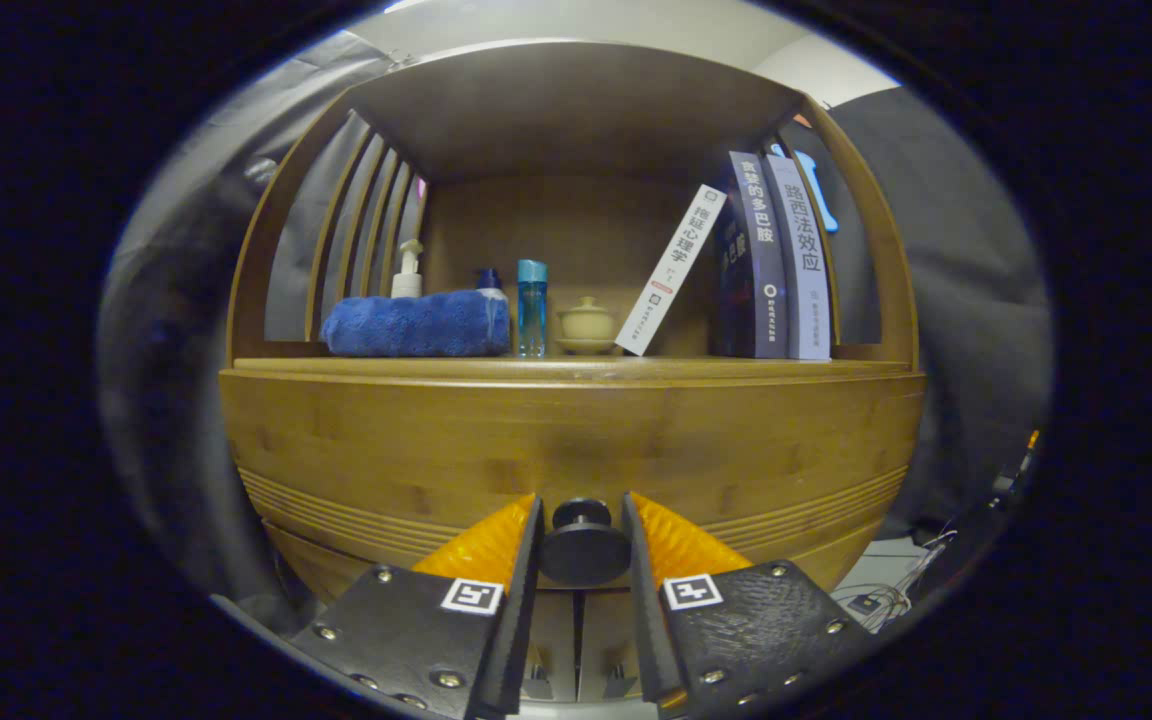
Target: Pull open the drawer, take out the items inside it, and place them on the countertop above the cabinet.
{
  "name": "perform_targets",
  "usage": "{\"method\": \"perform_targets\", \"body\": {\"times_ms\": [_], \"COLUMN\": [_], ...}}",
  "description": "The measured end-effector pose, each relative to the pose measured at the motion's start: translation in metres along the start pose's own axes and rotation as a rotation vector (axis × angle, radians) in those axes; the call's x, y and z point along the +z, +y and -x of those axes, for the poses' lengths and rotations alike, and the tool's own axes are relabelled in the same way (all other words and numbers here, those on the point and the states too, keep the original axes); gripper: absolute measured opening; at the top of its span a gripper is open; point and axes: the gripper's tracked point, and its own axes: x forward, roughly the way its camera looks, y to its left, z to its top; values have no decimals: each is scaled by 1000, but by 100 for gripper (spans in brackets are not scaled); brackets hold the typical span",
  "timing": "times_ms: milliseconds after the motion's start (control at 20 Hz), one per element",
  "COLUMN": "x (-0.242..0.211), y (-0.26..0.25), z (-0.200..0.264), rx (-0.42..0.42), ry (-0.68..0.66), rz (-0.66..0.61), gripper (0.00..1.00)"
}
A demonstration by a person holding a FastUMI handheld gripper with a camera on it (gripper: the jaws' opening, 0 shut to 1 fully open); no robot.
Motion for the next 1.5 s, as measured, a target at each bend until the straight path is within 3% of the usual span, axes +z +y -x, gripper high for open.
{"method": "perform_targets", "body": {"times_ms": [150, 200, 550, 1050, 1500], "x": [-3, -2, -3, -5, -7], "y": [-3, -2, 1, -1, -2], "z": [1, 7, 49, 106, 125], "rx": [-14, -15, 42, 58, 47], "ry": [32, 37, 49, 71, 89], "rz": [40, 37, 13, -16, -55], "gripper": [39, 32, 32, 32, 32]}}
